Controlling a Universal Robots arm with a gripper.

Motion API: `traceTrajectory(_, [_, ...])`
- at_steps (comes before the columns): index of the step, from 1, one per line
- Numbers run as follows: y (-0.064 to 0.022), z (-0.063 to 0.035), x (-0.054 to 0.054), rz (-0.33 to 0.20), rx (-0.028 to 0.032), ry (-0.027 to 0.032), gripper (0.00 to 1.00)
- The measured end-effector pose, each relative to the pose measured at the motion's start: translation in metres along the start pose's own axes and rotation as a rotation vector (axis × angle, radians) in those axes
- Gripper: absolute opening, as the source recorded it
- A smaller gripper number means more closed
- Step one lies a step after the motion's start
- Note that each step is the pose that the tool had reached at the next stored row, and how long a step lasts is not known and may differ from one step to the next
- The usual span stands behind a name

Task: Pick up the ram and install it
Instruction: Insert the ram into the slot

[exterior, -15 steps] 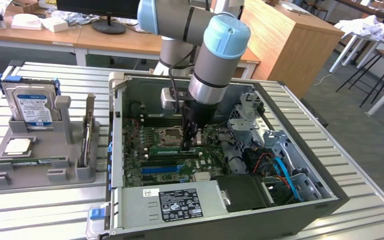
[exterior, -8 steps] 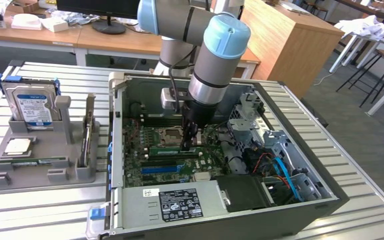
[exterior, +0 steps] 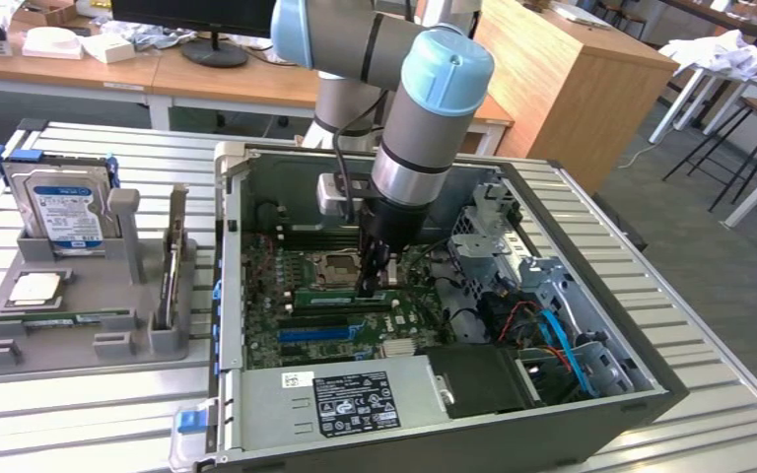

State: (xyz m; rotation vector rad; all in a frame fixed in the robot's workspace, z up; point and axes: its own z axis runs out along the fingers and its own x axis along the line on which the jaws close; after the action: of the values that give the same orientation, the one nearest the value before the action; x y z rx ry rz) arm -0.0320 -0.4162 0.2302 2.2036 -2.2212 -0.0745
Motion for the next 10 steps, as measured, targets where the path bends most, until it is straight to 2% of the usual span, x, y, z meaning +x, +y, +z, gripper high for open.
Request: traceTrajectory(10, [0.0000,0.0000,0.0000,-0.007,-0.0002,0.0003,0.11])
